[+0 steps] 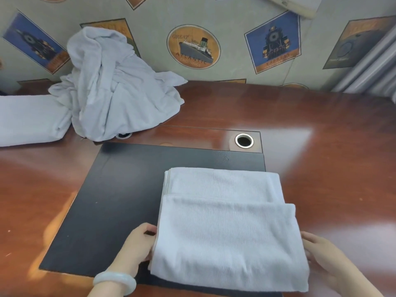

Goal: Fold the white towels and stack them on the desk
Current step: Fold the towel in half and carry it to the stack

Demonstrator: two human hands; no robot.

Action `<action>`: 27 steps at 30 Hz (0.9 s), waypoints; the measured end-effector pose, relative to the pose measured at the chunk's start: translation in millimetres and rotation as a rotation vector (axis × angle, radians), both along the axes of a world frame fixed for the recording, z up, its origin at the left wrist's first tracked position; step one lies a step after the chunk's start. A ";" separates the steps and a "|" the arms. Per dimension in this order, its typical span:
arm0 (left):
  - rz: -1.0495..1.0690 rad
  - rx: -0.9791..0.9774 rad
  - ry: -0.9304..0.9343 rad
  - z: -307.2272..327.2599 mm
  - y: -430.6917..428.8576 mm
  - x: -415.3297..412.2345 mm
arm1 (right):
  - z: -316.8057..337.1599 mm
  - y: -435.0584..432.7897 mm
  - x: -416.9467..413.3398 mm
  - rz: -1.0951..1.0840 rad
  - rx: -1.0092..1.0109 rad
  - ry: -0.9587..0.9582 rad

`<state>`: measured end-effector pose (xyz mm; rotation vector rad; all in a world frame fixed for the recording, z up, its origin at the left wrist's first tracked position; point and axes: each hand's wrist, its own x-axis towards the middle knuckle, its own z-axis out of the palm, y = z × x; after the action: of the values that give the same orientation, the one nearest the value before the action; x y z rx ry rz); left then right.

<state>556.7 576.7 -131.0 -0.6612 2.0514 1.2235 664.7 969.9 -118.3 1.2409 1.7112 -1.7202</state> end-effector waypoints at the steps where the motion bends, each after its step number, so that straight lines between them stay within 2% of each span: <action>1: 0.013 0.028 -0.022 -0.8 -1.9 0.7 | 2.6 0.0 -0.1 -0.006 -0.027 0.002; 3: 0.026 0.038 -0.025 -3.3 -1.2 1.6 | 3.4 -1.2 -1.5 -0.005 -0.020 0.012; 7: -0.025 -0.117 0.049 -7.1 8.3 -3.9 | 5.3 -9.8 -7.1 0.038 0.030 0.014; 10: 0.015 -0.090 0.046 -7.0 13.9 -7.7 | 11.3 -11.4 -9.2 0.065 0.034 0.016; 16: 0.279 0.220 0.046 7.2 19.5 -2.5 | 13.4 -14.0 -11.3 -0.048 -0.088 0.011; 19: 0.316 0.354 0.033 13.2 24.4 -4.7 | 11.8 -17.8 -12.2 -0.091 -0.089 0.043; 22: 0.129 0.353 0.112 18.2 41.6 -5.3 | 7.1 -17.0 -11.4 -0.135 -0.124 0.028; 25: -0.204 0.100 0.255 20.3 66.3 -0.6 | 0.1 -14.2 -9.7 -0.152 -0.147 0.015; 27: -0.291 -0.080 0.355 14.3 74.5 1.4 | -4.0 -12.7 -9.2 -0.170 -0.148 0.006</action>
<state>558.1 651.3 -116.6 -0.1740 2.3952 1.1532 655.5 957.2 -122.3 1.3464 1.4882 -1.9116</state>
